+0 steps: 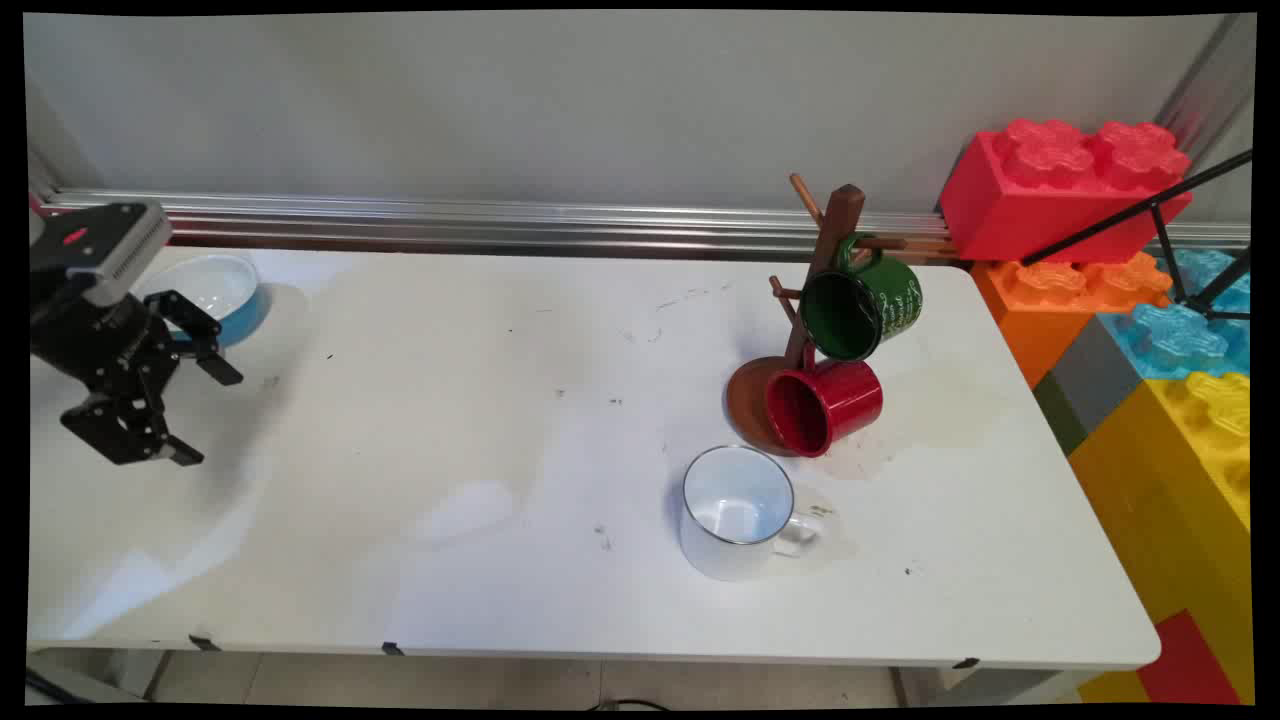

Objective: Pick up the green mug from the rack

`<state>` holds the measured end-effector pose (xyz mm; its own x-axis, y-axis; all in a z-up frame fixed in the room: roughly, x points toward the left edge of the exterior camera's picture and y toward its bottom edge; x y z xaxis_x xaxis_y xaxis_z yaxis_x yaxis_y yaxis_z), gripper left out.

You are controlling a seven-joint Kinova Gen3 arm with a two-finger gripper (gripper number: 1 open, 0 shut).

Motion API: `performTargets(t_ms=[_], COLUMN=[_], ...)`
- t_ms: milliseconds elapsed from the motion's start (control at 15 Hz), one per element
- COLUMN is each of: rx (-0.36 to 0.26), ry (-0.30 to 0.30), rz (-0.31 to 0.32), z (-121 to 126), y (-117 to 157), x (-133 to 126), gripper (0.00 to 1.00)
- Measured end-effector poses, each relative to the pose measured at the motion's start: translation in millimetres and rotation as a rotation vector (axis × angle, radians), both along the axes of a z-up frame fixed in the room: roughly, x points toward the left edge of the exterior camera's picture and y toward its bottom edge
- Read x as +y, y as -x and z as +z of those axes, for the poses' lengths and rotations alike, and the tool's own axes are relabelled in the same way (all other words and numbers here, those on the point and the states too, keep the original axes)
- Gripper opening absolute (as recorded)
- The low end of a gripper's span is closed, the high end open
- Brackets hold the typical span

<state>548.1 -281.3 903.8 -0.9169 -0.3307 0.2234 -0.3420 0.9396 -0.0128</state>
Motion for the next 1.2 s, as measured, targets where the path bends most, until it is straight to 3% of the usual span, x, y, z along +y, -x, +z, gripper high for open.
performTargets(t_ms=[533, 1200], rx=[0.143, 0.231], ry=[0.081, 0.214], rz=[0.008, 0.118], z=[-14, 11], y=[60, 178], x=[-4, -8], gripper=[1.0, 1.0])
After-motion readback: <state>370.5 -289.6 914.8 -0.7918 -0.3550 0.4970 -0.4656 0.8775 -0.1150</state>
